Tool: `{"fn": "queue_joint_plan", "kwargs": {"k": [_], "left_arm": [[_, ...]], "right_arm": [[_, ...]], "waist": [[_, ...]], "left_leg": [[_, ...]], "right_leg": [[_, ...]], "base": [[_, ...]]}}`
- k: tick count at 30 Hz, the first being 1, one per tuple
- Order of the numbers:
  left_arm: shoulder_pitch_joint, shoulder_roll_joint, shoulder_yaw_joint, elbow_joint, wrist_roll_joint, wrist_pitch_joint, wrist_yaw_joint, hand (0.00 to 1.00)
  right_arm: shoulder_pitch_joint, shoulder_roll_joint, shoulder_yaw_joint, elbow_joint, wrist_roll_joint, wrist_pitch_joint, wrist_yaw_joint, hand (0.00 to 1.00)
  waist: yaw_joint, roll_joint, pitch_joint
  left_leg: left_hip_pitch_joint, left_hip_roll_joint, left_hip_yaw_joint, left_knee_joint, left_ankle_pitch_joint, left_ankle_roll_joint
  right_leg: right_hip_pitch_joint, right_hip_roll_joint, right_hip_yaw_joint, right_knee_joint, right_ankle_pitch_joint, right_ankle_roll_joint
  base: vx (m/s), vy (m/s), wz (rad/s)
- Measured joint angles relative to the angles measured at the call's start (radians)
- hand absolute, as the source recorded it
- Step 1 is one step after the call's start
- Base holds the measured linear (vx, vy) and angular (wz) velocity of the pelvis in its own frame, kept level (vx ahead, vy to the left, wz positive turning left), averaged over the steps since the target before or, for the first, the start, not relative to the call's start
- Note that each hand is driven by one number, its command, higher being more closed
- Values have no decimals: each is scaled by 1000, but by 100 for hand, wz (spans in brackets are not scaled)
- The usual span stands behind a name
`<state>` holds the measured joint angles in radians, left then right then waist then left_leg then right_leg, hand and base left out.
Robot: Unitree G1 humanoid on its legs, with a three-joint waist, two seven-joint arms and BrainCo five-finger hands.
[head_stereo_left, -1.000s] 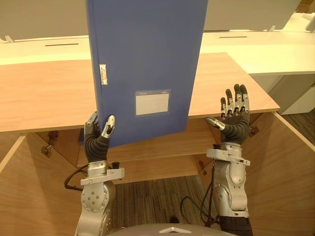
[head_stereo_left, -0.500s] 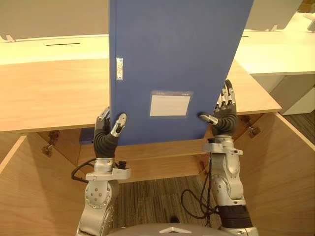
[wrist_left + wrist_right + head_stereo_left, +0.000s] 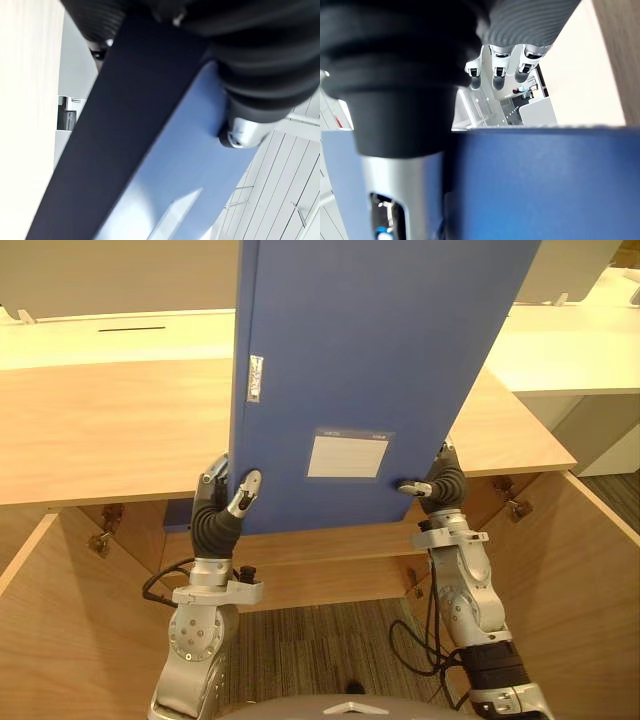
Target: Walk over to the cabinet, pick up the folder, carry it to the office cabinet, place the folder inside the office cabinet, then close the office cabinet door
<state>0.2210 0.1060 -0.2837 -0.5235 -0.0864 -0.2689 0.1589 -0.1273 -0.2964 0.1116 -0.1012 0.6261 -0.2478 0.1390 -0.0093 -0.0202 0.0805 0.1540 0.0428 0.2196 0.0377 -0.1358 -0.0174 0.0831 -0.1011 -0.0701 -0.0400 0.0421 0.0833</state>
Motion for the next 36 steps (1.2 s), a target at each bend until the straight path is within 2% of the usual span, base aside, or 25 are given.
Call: {"fn": "queue_joint_plan", "kwargs": {"k": [1,5,9,12,15,18,19,21,28,31,36], "left_arm": [[-6,5,0,4,0,0,0,100],[-32,42,-1,38,2,-13,0,100],[-38,65,-2,45,12,-14,0,100],[-38,89,-2,47,13,-20,0,100],[-45,97,-2,73,14,-44,0,100],[-45,98,-1,75,14,-45,1,100],[-45,98,-1,76,16,-45,1,0],[-45,96,1,80,33,-45,1,0],[-35,50,62,83,134,-45,17,0],[0,10,111,83,185,-45,40,0],[35,-67,266,83,208,-38,102,0]], "right_arm": [[-5,-15,6,6,0,7,6,100],[-22,-119,53,6,-4,37,39,100],[-50,-189,87,5,-14,39,76,100],[-53,-196,93,6,-37,39,78,100],[-53,-195,94,5,-43,40,77,100],[-52,-171,87,5,-43,40,71,100],[-51,-160,81,5,-46,40,71,100],[-40,-106,51,5,-76,39,67,100],[9,40,18,-36,-163,34,17,100],[40,132,-4,-58,-191,32,-17,100],[60,186,-67,-82,-203,23,-59,100]], "waist": [[1,0,0],[6,-1,-3],[3,-1,-3],[2,-2,-4],[3,-2,-4],[-1,0,-6],[-1,0,-8],[-1,2,-31],[4,1,-31],[6,0,-32],[6,0,-32]], "left_leg": [[-1,0,0,1,0,0],[-15,1,-2,11,0,0],[-28,1,-1,19,2,2],[-30,0,-1,24,2,2],[-33,0,-1,29,2,3],[-36,0,-1,29,5,3],[-38,0,-1,29,5,4],[-48,0,-2,29,10,2],[-48,0,-4,27,11,2],[-45,-2,-10,10,21,4],[-45,-2,-31,4,33,3]], "right_leg": [[0,0,0,0,0,0],[-9,0,0,0,5,-1],[-14,0,2,-10,23,-4],[-14,-1,3,-10,24,-4],[-14,-2,3,-11,25,-4],[-17,-2,4,-14,25,-3],[-19,-2,4,-14,26,-2],[-37,-1,4,-15,30,-1],[-28,-2,3,-15,32,-3],[-30,-2,-1,-15,31,-3],[-29,-2,-24,-16,31,-3]], "base": [[0,0,0],[0,0,0],[-42,-14,0],[-57,-22,0],[-62,-28,0],[-47,-27,0],[-38,-28,-1],[1,-16,0],[-41,-12,1],[-44,-24,4],[-5,-24,12]]}}
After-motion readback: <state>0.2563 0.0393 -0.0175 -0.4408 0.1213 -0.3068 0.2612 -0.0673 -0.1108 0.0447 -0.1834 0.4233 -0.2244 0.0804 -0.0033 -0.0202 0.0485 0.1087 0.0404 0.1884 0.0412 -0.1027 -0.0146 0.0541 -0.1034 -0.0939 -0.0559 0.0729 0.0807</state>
